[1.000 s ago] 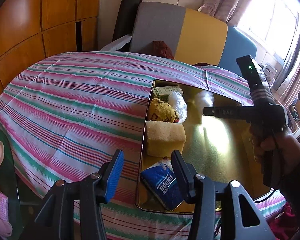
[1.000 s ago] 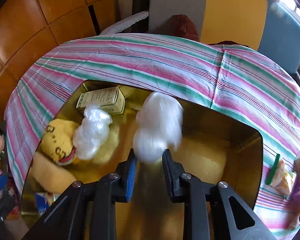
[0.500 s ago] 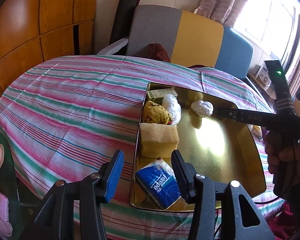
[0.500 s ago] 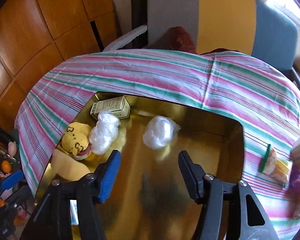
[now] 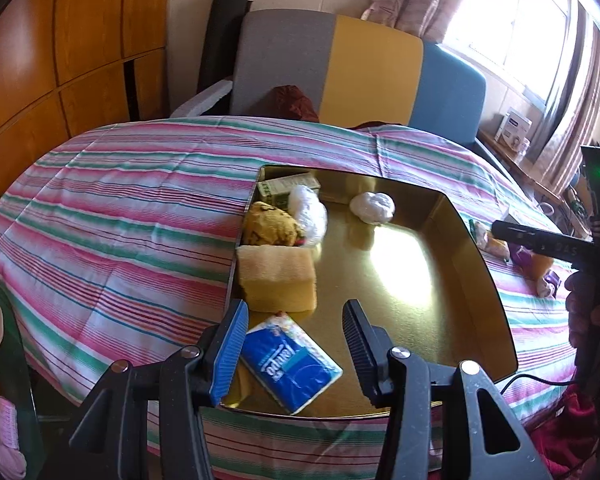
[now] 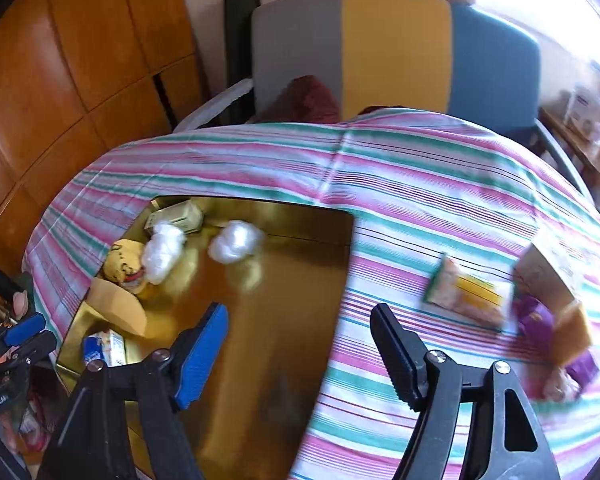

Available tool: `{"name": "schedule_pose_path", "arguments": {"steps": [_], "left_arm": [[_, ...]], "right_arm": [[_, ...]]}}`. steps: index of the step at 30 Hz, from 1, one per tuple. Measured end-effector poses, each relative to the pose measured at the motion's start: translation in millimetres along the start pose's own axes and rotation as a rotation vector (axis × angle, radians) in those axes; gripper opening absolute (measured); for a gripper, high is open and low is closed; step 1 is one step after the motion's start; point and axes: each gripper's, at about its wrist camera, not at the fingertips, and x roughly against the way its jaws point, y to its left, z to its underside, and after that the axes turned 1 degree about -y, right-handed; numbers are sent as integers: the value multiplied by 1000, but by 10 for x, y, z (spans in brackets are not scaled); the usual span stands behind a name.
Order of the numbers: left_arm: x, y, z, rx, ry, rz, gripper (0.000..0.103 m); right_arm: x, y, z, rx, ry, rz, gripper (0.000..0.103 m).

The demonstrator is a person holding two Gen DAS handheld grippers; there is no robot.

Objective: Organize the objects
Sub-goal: 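Move the left gripper to the WEIDAN snack bag and grasp it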

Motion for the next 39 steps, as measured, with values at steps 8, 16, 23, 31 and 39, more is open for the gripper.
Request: {"name": "schedule_pose_path", "arguments": {"steps": [8, 16, 23, 31, 39], "left_arm": [[-69, -268, -75, -37, 26, 73, 50], [-182, -823, -241, -131, 63, 190, 50], [-363, -1653, -442, -325, 74, 251, 50], [-893, -2652, -654, -604, 142, 308, 68], [-1589, -3230, -736, -806, 223, 273, 75]], "right_arm": [[371, -878, 116, -149, -31, 114, 89], [844, -2097, 380, -429, -114, 332, 92], [862, -2883, 910, -720, -119, 404, 92], [935, -3032, 1018, -834, -147, 341, 92], [875, -2970, 992, -809, -133, 284, 93]]}}
